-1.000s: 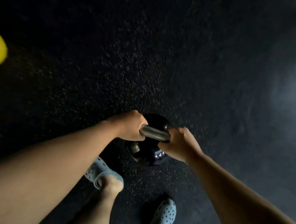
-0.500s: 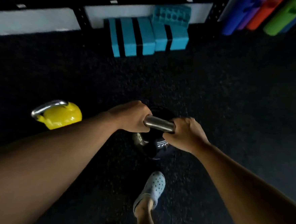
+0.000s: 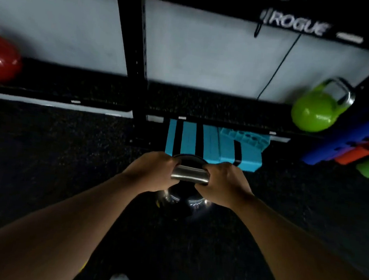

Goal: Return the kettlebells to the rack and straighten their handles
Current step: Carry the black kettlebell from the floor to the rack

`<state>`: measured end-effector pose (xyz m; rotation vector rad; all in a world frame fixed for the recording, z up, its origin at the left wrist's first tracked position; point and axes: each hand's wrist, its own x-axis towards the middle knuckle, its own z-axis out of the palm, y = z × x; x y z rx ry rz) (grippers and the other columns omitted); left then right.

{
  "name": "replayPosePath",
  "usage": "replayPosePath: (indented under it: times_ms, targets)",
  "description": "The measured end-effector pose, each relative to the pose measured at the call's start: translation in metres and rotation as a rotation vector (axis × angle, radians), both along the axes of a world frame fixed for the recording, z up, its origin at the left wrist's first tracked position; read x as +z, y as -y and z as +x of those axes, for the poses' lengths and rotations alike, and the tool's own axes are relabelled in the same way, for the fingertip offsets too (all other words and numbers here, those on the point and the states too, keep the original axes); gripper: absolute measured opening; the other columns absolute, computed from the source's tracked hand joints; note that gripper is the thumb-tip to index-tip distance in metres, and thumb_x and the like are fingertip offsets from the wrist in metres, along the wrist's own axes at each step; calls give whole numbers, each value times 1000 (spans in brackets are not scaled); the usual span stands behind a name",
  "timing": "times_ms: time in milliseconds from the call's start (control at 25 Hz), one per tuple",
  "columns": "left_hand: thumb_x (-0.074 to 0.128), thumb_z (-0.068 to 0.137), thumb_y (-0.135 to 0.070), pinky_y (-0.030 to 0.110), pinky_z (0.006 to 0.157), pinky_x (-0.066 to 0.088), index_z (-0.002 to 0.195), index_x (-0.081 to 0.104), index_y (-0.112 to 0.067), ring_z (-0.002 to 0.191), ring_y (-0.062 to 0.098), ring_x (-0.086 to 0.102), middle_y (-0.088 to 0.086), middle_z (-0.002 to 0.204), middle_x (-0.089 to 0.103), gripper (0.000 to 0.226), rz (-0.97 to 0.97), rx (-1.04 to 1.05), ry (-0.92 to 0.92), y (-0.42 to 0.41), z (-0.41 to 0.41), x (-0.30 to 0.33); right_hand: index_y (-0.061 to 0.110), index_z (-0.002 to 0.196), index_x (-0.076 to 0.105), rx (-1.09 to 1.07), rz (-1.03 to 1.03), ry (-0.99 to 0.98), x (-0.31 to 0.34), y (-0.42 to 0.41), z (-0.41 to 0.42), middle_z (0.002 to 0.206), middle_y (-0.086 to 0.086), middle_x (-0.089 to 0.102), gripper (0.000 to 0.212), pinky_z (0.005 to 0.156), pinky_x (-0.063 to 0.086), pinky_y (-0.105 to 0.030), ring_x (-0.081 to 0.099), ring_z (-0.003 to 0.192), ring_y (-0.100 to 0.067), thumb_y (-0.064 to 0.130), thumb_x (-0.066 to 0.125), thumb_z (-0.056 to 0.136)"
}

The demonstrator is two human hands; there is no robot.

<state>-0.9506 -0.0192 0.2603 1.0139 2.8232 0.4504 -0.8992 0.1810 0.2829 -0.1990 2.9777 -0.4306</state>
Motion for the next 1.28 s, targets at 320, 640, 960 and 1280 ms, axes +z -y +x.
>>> replayPosePath:
  times_ms: [320, 640, 960, 1280]
  targets:
    - [62, 88, -28, 26, 56, 46, 97, 62, -22, 65, 19, 67, 1, 81, 70, 11, 18, 203, -52, -17, -191, 9, 24, 104, 65, -13, 3, -58, 0, -11, -206, 91, -3, 73, 27, 70, 55, -32, 69, 80, -24, 40, 60, 82]
    - [65, 86, -28, 28, 62, 50, 136, 43, -44, 82, 17, 71, -2, 95, 71, 57, 101, 293, -67, -58, -337, -6, 25, 112, 61, 3, -14, -149, -16, -48, -371, 97, -4, 74, 33, 75, 58, -36, 70, 88, -28, 35, 68, 81]
    - [65, 85, -18, 44, 74, 58, 113, 56, -15, 88, 27, 68, 9, 97, 68, 29, 97, 295, -23, -70, -423, -20, 18, 105, 62, -28, -158, -175, -40, -54, -455, 88, -3, 69, 23, 65, 50, -28, 63, 76, -19, 18, 69, 83]
    - [64, 90, -16, 32, 70, 47, 112, 46, -8, 87, 23, 59, 13, 104, 60, 29, 208, 262, 26, -78, -463, -28, 11, 104, 57, -112, -266, -120, -44, -58, -492, 96, -7, 61, 27, 70, 37, -28, 55, 88, -22, 28, 70, 86]
